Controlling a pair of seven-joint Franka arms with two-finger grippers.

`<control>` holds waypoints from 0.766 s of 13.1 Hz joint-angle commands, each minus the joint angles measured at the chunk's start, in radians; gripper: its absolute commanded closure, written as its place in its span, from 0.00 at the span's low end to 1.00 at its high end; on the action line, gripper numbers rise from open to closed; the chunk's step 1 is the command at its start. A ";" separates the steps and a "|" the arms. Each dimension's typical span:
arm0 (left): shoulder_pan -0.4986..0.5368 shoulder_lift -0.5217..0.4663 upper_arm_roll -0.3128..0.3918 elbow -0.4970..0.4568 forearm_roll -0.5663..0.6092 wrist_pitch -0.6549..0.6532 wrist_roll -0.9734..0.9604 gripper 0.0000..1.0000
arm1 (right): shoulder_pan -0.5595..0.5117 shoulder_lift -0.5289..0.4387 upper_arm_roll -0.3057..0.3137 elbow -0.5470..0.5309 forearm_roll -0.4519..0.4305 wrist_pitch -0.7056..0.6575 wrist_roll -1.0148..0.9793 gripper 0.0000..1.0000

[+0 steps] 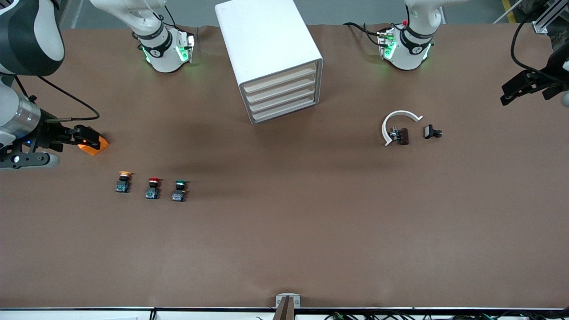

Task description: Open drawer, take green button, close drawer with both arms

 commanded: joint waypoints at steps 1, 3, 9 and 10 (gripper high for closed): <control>-0.015 -0.018 0.021 -0.016 -0.017 0.008 0.029 0.00 | -0.015 -0.028 0.025 -0.020 -0.008 -0.004 0.002 0.00; -0.012 -0.006 0.013 0.001 -0.017 0.013 0.029 0.00 | -0.033 -0.042 0.050 -0.020 -0.008 -0.010 0.004 0.00; -0.014 0.012 0.010 -0.031 -0.069 0.060 0.030 0.00 | -0.078 -0.092 0.140 -0.033 -0.008 -0.038 0.056 0.00; -0.014 0.003 0.010 -0.052 -0.084 0.077 0.030 0.00 | -0.081 -0.097 0.136 -0.032 -0.008 -0.038 0.050 0.00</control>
